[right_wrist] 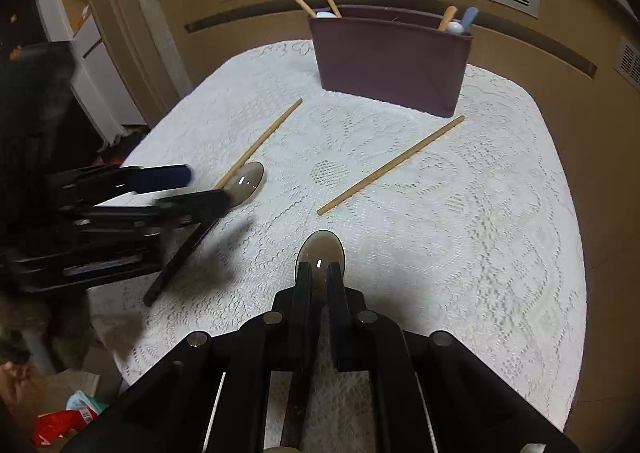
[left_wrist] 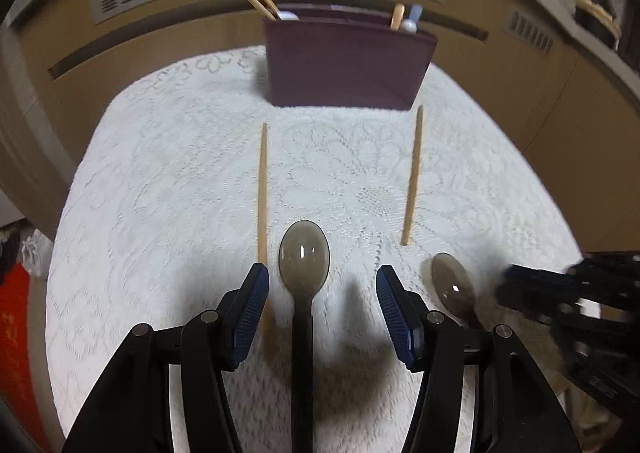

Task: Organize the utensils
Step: 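Grasp the second brown spoon by its handle with the right tool while the left tool regrasps its spoon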

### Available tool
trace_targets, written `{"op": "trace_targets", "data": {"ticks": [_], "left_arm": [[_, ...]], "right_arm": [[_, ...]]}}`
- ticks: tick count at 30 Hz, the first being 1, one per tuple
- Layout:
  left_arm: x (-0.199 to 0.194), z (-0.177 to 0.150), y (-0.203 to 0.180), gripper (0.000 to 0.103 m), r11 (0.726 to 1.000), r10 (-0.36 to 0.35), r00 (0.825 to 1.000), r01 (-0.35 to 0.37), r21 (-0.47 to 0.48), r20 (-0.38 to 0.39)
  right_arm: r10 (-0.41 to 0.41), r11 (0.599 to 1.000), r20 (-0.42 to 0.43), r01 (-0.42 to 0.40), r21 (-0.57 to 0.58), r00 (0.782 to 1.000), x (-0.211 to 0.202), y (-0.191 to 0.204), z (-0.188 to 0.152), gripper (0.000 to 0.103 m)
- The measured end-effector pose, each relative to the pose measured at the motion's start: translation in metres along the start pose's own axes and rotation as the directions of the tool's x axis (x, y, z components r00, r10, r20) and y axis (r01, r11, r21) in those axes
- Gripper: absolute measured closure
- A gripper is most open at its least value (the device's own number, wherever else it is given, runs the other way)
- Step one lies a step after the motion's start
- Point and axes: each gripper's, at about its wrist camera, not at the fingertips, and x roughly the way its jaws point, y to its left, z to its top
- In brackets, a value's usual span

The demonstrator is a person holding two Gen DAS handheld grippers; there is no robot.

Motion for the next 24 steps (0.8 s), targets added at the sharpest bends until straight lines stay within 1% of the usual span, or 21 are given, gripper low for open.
{"op": "trace_targets", "data": {"ticks": [3, 5, 6, 8, 9, 10, 12, 13, 14, 18, 21, 24], "left_arm": [[0.019, 0.005, 0.002, 0.047, 1.0, 0.005, 0.999, -0.005, -0.006, -0.045], [0.026, 0.006, 0.005, 0.047, 0.999, 0.021, 0.999, -0.022, -0.023, -0.05], [0.028, 0.008, 0.006, 0.047, 0.999, 0.038, 0.999, -0.039, -0.023, -0.039], [0.029, 0.01, 0.007, 0.05, 0.998, 0.047, 0.998, -0.048, -0.031, -0.035], [0.03, 0.011, 0.008, 0.057, 0.998, 0.053, 0.998, -0.054, -0.031, -0.03], [0.029, 0.01, 0.009, 0.07, 0.998, 0.063, 0.998, -0.064, -0.028, -0.023], [0.026, 0.007, 0.015, 0.07, 0.998, 0.045, 0.999, -0.046, -0.048, -0.011], [0.023, 0.004, 0.018, 0.07, 0.997, 0.041, 0.999, -0.041, -0.063, -0.003], [0.019, -0.001, 0.022, 0.07, 0.996, 0.044, 0.999, -0.043, -0.08, 0.007], [-0.007, -0.02, 0.035, 0.07, 0.985, 0.001, 0.998, 0.009, -0.17, 0.057], [-0.029, -0.032, 0.04, 0.07, 0.977, -0.007, 0.994, 0.03, -0.213, 0.108], [-0.043, -0.039, 0.04, 0.07, 0.973, -0.016, 0.991, 0.046, -0.226, 0.135]], "right_arm": [[0.002, 1.0, -0.004, -0.003, -0.028, 1.0, -0.005, -0.002, -0.007, 0.092], [-0.002, 1.0, -0.006, 0.002, -0.029, 1.0, -0.008, -0.005, -0.013, 0.079], [-0.003, 1.0, -0.004, 0.003, -0.028, 1.0, -0.008, -0.006, -0.015, 0.077], [-0.005, 1.0, 0.001, 0.005, -0.027, 1.0, -0.009, -0.005, -0.017, 0.072], [-0.005, 1.0, 0.001, 0.005, -0.027, 1.0, -0.009, -0.006, -0.017, 0.07], [-0.007, 1.0, 0.001, 0.007, -0.028, 1.0, -0.009, -0.005, -0.017, 0.066], [-0.021, 0.999, 0.007, 0.022, -0.037, 1.0, -0.011, -0.002, -0.018, 0.054], [-0.032, 0.998, 0.012, 0.033, -0.048, 0.999, -0.012, 0.0, -0.018, 0.041], [-0.039, 0.997, 0.02, 0.04, -0.062, 0.999, -0.012, 0.002, -0.019, 0.034], [-0.016, 0.997, 0.013, 0.017, -0.073, 1.0, -0.008, 0.005, -0.02, 0.033], [-0.005, 0.999, -0.001, 0.005, -0.039, 1.0, 0.006, 0.004, -0.013, 0.033], [-0.023, 0.999, -0.032, 0.021, -0.039, 0.999, 0.024, 0.007, -0.005, 0.034]]}}
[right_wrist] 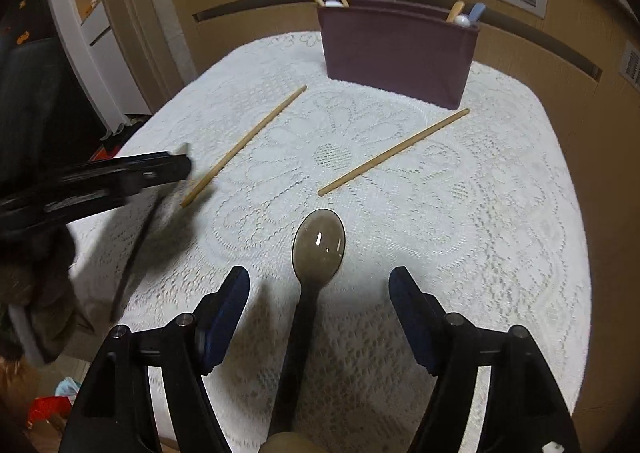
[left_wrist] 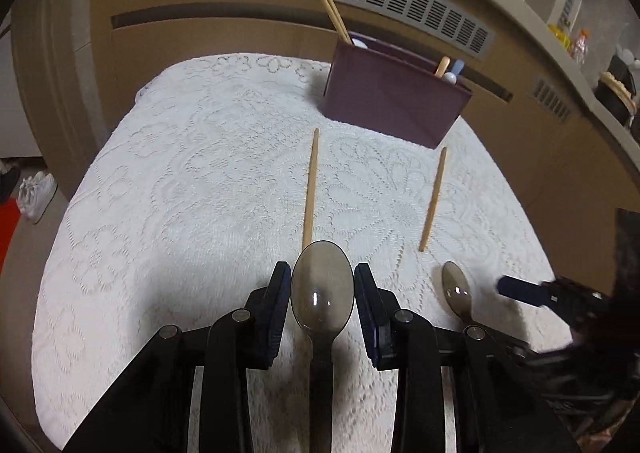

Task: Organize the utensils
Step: 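Grasp the second brown spoon by its handle with the right tool while the left tool regrasps its spoon, then lift both brown spoons over the purple caddy and lower them in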

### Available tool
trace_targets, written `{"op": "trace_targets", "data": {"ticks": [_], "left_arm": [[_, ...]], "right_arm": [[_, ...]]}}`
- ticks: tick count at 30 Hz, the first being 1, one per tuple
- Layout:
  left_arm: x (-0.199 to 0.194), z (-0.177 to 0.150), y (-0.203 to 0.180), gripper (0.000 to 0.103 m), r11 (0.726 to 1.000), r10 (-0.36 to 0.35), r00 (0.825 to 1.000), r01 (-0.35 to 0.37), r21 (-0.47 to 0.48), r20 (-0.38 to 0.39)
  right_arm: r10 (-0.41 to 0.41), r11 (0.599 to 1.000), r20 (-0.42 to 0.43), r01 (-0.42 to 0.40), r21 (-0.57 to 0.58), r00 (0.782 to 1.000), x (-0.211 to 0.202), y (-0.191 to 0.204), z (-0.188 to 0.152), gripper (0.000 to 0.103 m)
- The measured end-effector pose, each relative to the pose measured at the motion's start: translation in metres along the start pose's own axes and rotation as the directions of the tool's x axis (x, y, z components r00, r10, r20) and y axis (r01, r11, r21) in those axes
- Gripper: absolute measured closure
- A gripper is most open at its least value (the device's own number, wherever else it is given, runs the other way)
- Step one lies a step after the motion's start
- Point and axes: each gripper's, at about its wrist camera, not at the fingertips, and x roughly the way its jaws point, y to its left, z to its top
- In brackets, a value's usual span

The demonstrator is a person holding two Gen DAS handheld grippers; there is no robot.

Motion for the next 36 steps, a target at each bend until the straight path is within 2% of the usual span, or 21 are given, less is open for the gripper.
{"op": "trace_targets", "data": {"ticks": [3, 4, 5, 6, 7, 17, 22, 26, 29, 32, 35, 36], "left_arm": [[-0.011, -0.004, -0.006, 0.07, 1.0, 0.007, 1.0, -0.007, 0.023, 0.014], [-0.014, -0.004, -0.008, 0.07, 0.999, 0.009, 1.0, -0.01, 0.03, 0.019], [-0.015, -0.004, -0.009, 0.07, 0.999, 0.009, 1.0, -0.01, 0.035, 0.022], [-0.017, -0.004, -0.011, 0.07, 0.999, 0.007, 1.0, -0.009, 0.041, 0.026], [-0.019, -0.004, -0.012, 0.069, 0.999, 0.005, 1.0, -0.007, 0.045, 0.029], [-0.028, -0.002, -0.03, 0.07, 0.997, -0.022, 0.998, 0.019, 0.074, 0.052], [-0.04, 0.002, -0.041, 0.07, 0.995, -0.033, 0.996, 0.024, 0.097, 0.084], [-0.055, 0.013, -0.053, 0.07, 0.992, -0.055, 0.991, 0.04, 0.121, 0.119], [-0.079, 0.036, -0.067, 0.07, 0.985, -0.089, 0.978, 0.058, 0.162, 0.188], [-0.109, 0.074, -0.084, 0.07, 0.969, -0.123, 0.958, 0.06, 0.24, 0.258], [-0.15, 0.128, -0.106, 0.07, 0.945, -0.159, 0.913, 0.031, 0.325, 0.376], [-0.164, 0.147, -0.113, 0.07, 0.937, -0.173, 0.891, 0.017, 0.349, 0.42]], "right_arm": [[-0.053, 0.998, -0.025, 0.052, -0.033, 0.998, 0.016, 0.008, 0.004, 0.037], [-0.059, 0.998, -0.043, 0.057, -0.039, 0.997, 0.021, 0.011, 0.005, 0.044], [-0.063, 0.997, -0.064, 0.06, -0.038, 0.996, 0.026, 0.012, 0.005, 0.058], [-0.07, 0.997, -0.06, 0.068, -0.038, 0.996, 0.026, 0.012, 0.006, 0.061], [-0.068, 0.997, -0.06, 0.066, -0.04, 0.996, 0.025, 0.013, 0.007, 0.072], [-0.064, 0.998, 0.006, 0.064, -0.028, 0.998, -0.013, 0.003, -0.001, 0.073], [-0.096, 0.995, 0.063, 0.096, 0.0, 0.993, -0.035, -0.008, -0.005, 0.073], [-0.092, 0.996, 0.117, 0.091, 0.021, 0.989, -0.055, -0.016, 0.0, 0.073], [-0.091, 0.996, 0.194, 0.089, 0.021, 0.977, -0.085, -0.017, 0.013, 0.073], [-0.116, 0.992, 0.322, 0.123, -0.003, 0.94, -0.133, -0.019, 0.048, 0.073], [-0.131, 0.988, 0.428, 0.154, -0.021, 0.895, -0.182, -0.022, 0.091, 0.073], [-0.138, 0.984, 0.477, 0.174, -0.031, 0.868, -0.204, -0.023, 0.114, 0.073]]}}
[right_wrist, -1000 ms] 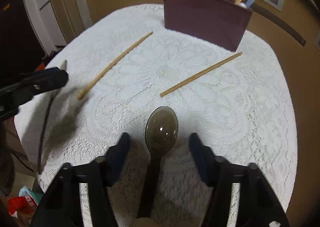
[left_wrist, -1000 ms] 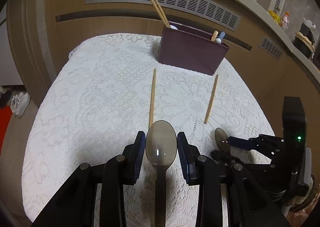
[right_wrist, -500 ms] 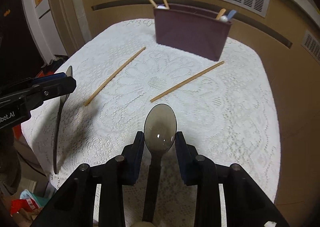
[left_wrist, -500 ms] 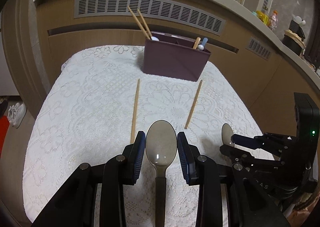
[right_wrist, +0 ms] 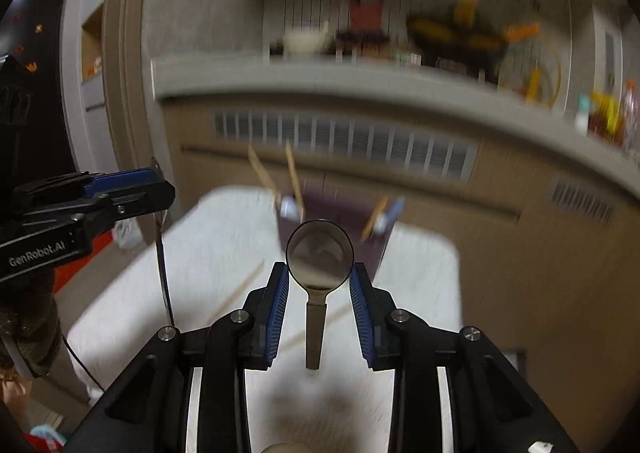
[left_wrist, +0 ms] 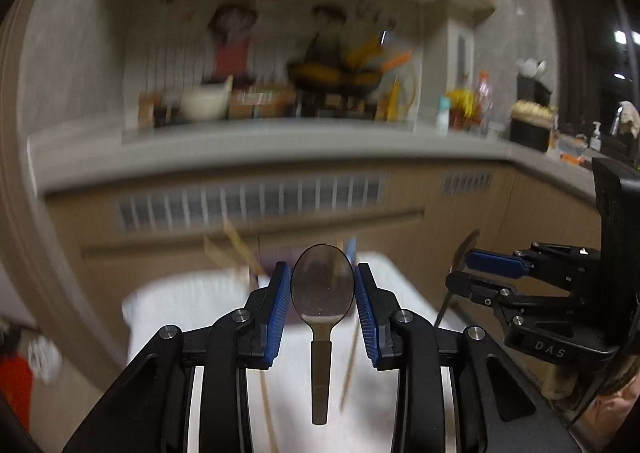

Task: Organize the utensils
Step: 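Lift both brown spoons over the purple caddy and lower them in, then open both tools and withdraw them from the caddy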

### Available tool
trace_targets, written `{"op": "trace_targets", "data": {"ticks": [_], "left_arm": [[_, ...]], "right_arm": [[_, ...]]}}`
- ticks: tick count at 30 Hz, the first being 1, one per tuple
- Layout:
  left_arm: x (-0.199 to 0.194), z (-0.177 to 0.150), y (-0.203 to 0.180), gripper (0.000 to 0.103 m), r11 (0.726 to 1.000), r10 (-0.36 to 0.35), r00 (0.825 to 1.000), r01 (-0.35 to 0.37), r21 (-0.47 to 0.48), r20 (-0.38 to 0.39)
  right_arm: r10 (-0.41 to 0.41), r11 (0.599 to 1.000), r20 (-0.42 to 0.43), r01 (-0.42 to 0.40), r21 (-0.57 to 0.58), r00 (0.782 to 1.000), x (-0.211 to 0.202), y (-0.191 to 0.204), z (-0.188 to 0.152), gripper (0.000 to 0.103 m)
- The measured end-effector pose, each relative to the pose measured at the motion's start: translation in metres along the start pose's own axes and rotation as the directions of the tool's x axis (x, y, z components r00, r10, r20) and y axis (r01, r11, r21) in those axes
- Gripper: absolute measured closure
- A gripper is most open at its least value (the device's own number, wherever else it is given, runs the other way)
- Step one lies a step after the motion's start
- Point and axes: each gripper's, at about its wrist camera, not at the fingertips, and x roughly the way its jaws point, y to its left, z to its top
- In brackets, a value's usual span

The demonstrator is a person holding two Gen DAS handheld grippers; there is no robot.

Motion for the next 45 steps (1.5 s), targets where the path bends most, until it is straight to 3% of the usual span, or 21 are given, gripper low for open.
{"op": "trace_targets", "data": {"ticks": [5, 7, 11, 20, 25, 28, 29, 34, 35, 37, 42, 45], "left_arm": [[0.014, 0.088, 0.01, 0.069, 0.998, 0.036, 0.989, -0.042, 0.039, 0.141], [0.032, 0.107, 0.021, 0.069, 1.0, 0.021, 0.989, -0.023, 0.009, 0.148], [0.075, 0.118, 0.042, 0.069, 0.999, 0.02, 0.992, -0.015, -0.041, 0.125], [0.179, 0.075, 0.073, 0.069, 0.991, -0.019, 0.998, 0.027, -0.132, 0.061], [0.25, 0.032, 0.083, 0.068, 0.983, -0.011, 0.997, -0.004, -0.184, -0.079], [0.289, 0.003, 0.093, 0.056, 0.967, -0.038, 0.981, -0.011, -0.253, -0.189], [0.298, -0.007, 0.095, 0.056, 0.964, -0.046, 0.975, -0.015, -0.266, -0.219], [0.287, -0.034, 0.098, 0.056, 0.962, -0.034, 0.972, -0.03, -0.27, -0.231], [0.277, -0.039, 0.099, 0.054, 0.96, -0.026, 0.975, -0.037, -0.278, -0.222], [0.259, -0.047, 0.1, 0.039, 0.959, -0.009, 0.976, -0.052, -0.277, -0.216], [0.198, -0.085, 0.095, 0.037, 0.968, 0.071, 0.969, -0.124, -0.216, -0.236], [0.164, -0.122, 0.101, 0.032, 0.959, 0.137, 0.956, -0.194, -0.209, -0.261]], "right_arm": [[-0.095, 0.994, 0.136, 0.1, -0.033, 0.986, 0.0, -0.018, 0.088, 0.073], [-0.115, 0.993, 0.162, 0.119, -0.018, 0.98, 0.013, -0.027, 0.112, 0.073], [-0.121, 0.993, 0.154, 0.118, 0.027, 0.981, 0.051, -0.046, 0.124, 0.073], [-0.055, 0.994, 0.037, 0.051, 0.095, 0.998, 0.151, -0.068, 0.089, 0.073], [-0.013, 0.991, -0.079, 0.024, 0.13, 0.997, 0.209, -0.072, 0.052, 0.073], [0.051, 0.989, -0.182, -0.024, 0.148, 0.982, 0.241, -0.072, 0.029, 0.072], [0.067, 0.988, -0.221, -0.034, 0.15, 0.973, 0.25, -0.072, 0.021, 0.067], [0.004, 0.996, -0.252, 0.018, 0.085, 0.968, 0.251, -0.065, 0.0, 0.063], [0.005, 0.995, -0.25, 0.019, 0.095, 0.968, 0.245, -0.065, -0.004, 0.063], [0.002, 0.993, -0.249, 0.027, 0.114, 0.969, 0.234, -0.064, -0.011, 0.063], [-0.012, 0.994, -0.258, 0.041, 0.106, 0.966, 0.199, -0.041, -0.054, 0.059], [0.015, 0.989, -0.334, 0.035, 0.142, 0.943, 0.202, -0.03, -0.084, 0.059]]}}
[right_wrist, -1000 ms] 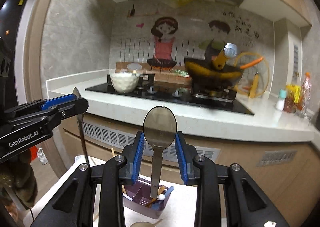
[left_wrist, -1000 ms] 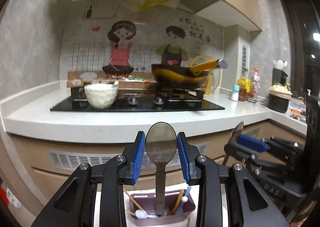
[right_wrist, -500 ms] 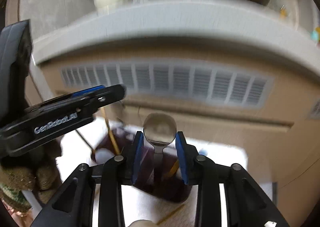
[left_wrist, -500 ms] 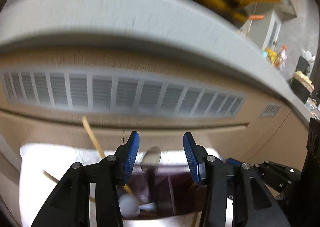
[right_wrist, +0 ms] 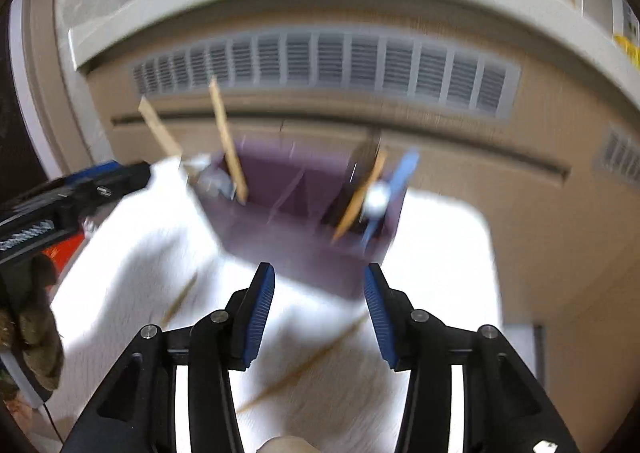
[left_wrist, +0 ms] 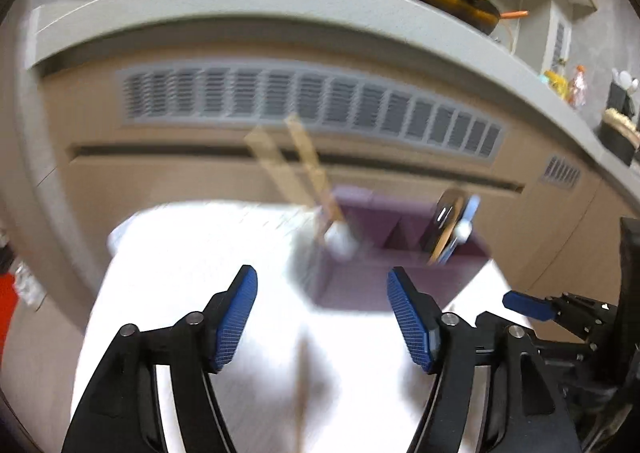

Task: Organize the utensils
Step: 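Open both tools and withdraw them from the caddy, then move the left tool to one chopstick while the right tool approaches the other chopstick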

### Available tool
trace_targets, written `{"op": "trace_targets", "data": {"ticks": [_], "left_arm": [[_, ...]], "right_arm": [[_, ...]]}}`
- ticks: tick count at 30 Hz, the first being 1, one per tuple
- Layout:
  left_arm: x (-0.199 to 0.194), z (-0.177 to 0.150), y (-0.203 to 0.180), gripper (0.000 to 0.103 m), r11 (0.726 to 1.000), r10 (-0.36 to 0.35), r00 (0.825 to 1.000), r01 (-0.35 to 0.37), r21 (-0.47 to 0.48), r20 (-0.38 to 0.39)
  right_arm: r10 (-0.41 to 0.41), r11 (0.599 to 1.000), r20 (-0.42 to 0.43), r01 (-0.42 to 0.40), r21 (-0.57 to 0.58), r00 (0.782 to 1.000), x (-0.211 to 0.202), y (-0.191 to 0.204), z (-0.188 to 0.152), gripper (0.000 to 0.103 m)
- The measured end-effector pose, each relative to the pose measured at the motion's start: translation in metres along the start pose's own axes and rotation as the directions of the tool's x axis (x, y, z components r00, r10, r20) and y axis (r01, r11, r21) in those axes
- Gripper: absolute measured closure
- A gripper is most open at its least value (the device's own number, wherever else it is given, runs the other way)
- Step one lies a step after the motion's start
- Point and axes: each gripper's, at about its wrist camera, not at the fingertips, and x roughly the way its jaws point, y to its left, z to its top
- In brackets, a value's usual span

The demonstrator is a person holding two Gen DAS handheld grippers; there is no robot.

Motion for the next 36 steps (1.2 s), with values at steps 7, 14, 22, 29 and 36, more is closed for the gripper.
{"op": "trace_targets", "data": {"ticks": [7, 14, 22, 29, 36], "left_arm": [[-0.01, -0.079, 0.025, 0.032, 0.984, 0.164, 0.975, -0.171, -0.038, -0.151], [-0.028, -0.109, 0.03, 0.032, 0.983, 0.148, 0.965, -0.167, -0.073, -0.215], [-0.036, -0.099, 0.026, 0.032, 0.989, 0.114, 0.974, -0.131, -0.076, -0.195], [-0.027, -0.099, 0.017, 0.032, 0.997, 0.052, 0.972, -0.065, -0.05, -0.229], [0.018, -0.094, 0.003, 0.044, 0.998, 0.001, 0.937, 0.022, 0.062, -0.35]], "right_arm": [[-0.082, 0.978, -0.2, 0.117, 0.17, 0.976, 0.062, 0.008, -0.039, 0.06], [-0.173, 0.968, -0.218, 0.206, 0.142, 0.961, 0.074, 0.021, -0.042, 0.066], [-0.099, 0.985, -0.269, 0.132, 0.108, 0.958, 0.049, 0.018, -0.056, 0.097], [-0.013, 0.993, -0.245, 0.042, 0.114, 0.969, -0.007, 0.009, -0.089, 0.097], [0.028, 0.995, -0.246, -0.003, 0.1, 0.969, -0.042, 0.005, -0.128, 0.097]]}}
